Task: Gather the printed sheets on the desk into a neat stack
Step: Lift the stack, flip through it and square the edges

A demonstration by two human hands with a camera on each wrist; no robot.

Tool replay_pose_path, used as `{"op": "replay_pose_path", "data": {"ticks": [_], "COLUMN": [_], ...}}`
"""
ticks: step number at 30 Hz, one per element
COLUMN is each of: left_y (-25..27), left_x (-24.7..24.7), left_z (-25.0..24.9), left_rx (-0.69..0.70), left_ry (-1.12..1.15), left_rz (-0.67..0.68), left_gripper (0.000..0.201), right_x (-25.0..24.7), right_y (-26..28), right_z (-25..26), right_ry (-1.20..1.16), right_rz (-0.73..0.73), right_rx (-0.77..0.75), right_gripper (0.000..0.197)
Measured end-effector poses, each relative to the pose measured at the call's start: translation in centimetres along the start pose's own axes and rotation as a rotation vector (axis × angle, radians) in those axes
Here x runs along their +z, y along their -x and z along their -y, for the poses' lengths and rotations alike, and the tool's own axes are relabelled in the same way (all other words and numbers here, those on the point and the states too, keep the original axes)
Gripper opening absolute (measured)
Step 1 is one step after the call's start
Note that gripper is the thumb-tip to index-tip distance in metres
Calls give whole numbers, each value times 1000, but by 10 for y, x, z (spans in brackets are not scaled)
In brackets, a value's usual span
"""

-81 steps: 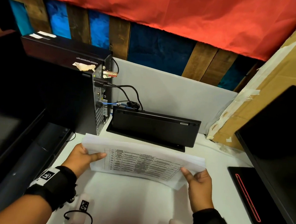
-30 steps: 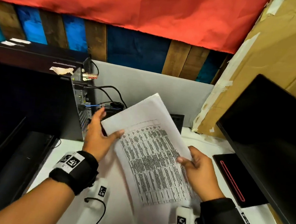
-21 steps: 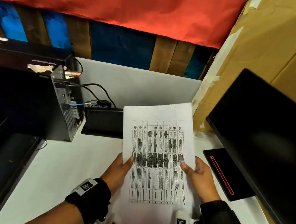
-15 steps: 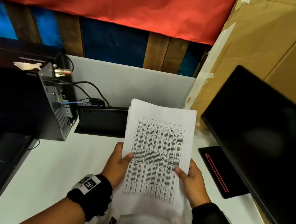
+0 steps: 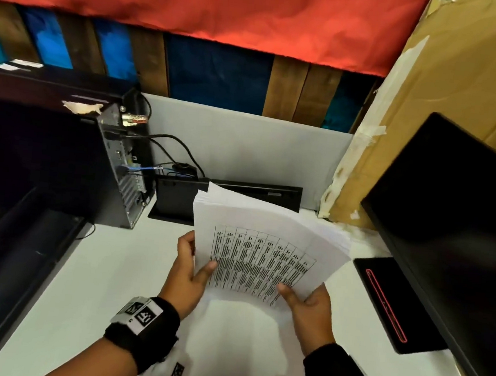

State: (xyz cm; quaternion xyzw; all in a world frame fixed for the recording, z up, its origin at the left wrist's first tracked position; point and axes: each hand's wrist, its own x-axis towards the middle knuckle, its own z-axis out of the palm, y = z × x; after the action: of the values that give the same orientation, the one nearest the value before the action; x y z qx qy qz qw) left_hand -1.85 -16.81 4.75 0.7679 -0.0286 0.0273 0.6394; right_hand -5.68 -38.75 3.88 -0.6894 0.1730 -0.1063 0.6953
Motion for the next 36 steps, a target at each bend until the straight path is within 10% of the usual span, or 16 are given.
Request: {"op": "replay_pose_path", "data": {"ticks": [15, 25, 36], "left_y": [-1, -13, -18], "left_x": [2, -1, -14], "left_z": [8, 17, 70], "left_rx": [-35, -7, -273], "left_ry": [15, -104, -506], "left_rz": [42, 63, 289], "left_gripper": [38, 34, 29], "right_x": [-2, -2, -1], "right_y": [3, -7, -18], "right_z": [38, 20, 2], "right_ry": [-157, -42, -53], "right_rz": [59, 42, -17], "right_rx": [-152, -114, -50], "right_gripper": [86, 56, 45]}}
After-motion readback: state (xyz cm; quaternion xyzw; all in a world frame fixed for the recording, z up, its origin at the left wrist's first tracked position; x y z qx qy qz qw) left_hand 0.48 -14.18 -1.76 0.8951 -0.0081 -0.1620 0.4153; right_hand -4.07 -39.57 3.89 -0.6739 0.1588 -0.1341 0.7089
